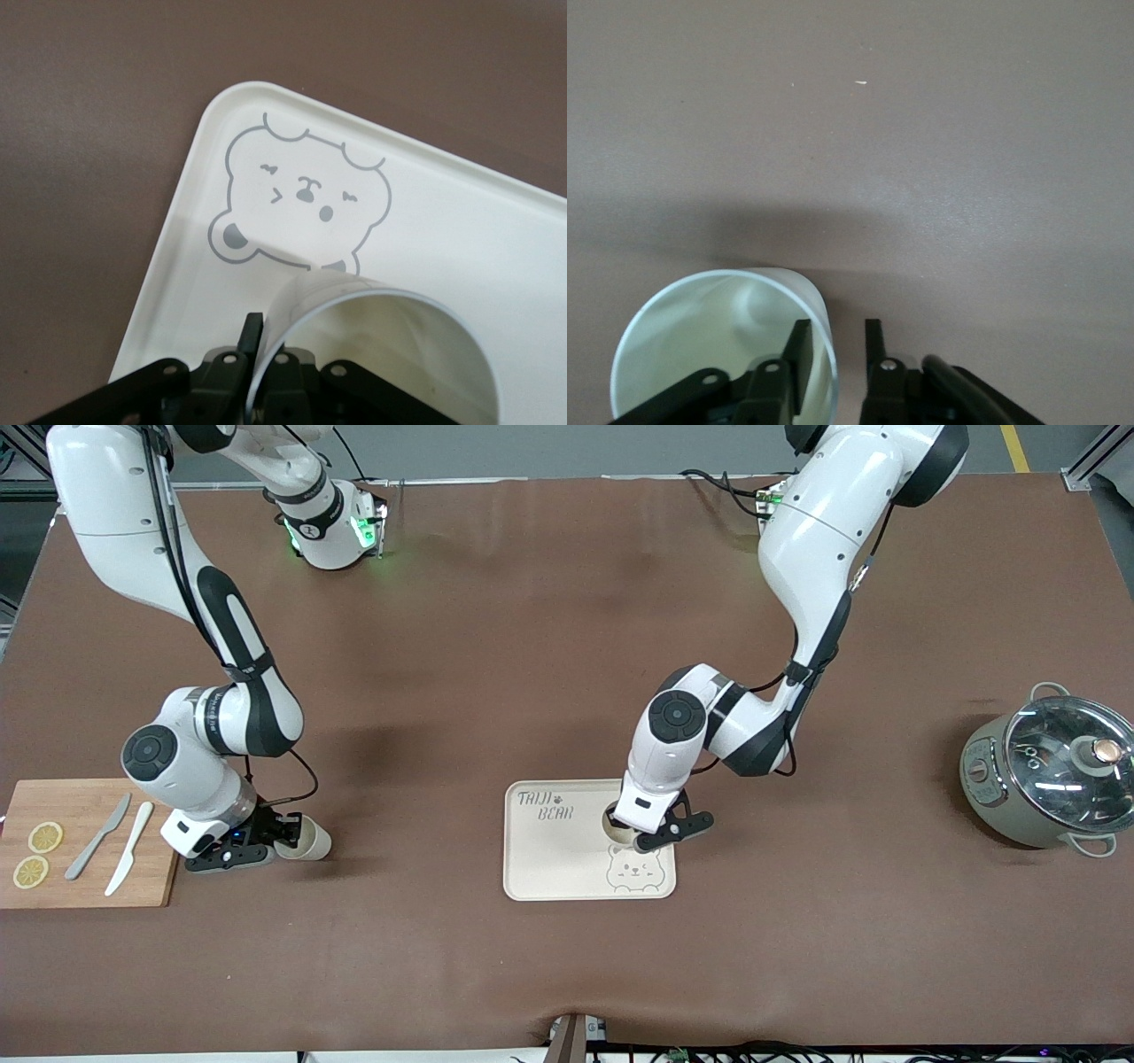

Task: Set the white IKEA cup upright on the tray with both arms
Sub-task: 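Carry the cup to the tray while the right gripper grasps the other cup, then set the cup on the tray while the right gripper carries its cup over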

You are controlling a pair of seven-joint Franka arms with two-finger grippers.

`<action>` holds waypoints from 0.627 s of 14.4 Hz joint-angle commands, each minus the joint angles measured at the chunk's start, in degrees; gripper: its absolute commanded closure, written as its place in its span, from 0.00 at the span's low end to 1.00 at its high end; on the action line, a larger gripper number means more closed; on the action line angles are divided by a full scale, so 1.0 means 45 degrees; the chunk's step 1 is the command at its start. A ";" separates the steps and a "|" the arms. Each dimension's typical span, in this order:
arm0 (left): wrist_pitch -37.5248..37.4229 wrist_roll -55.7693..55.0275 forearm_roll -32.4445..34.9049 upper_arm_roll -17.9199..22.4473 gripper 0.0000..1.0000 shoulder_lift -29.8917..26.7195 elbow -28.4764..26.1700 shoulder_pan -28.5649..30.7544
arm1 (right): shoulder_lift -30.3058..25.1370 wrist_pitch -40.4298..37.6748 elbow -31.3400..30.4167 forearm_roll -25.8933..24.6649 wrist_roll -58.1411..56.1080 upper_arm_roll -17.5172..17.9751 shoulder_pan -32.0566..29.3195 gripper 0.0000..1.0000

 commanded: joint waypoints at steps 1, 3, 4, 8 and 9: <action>0.0187 -0.0515 0.0379 0.0146 1.00 0.0277 0.0244 -0.0145 | 0.0175 0.0071 0.0225 0.0213 -0.0197 0.0019 0.0044 0.96; 0.0460 -0.0614 0.0379 0.0146 1.00 0.0336 0.0225 -0.0145 | 0.0175 -0.0084 0.0342 0.0232 -0.0178 0.0019 0.0025 1.00; 0.0539 -0.0672 0.0379 0.0166 1.00 0.0433 0.0225 -0.0242 | 0.0175 -0.0105 0.0362 0.0232 -0.0178 0.0019 0.0025 1.00; 0.0696 -0.1121 0.1061 0.0147 1.00 0.0551 0.0225 -0.0282 | 0.0175 -0.0105 0.0421 0.0232 -0.0139 0.0039 0.0025 1.00; 0.0696 -0.1141 0.1256 0.0146 0.89 0.0590 0.0225 -0.0282 | 0.0175 -0.0124 0.0556 0.0232 -0.0139 0.0039 0.0025 1.00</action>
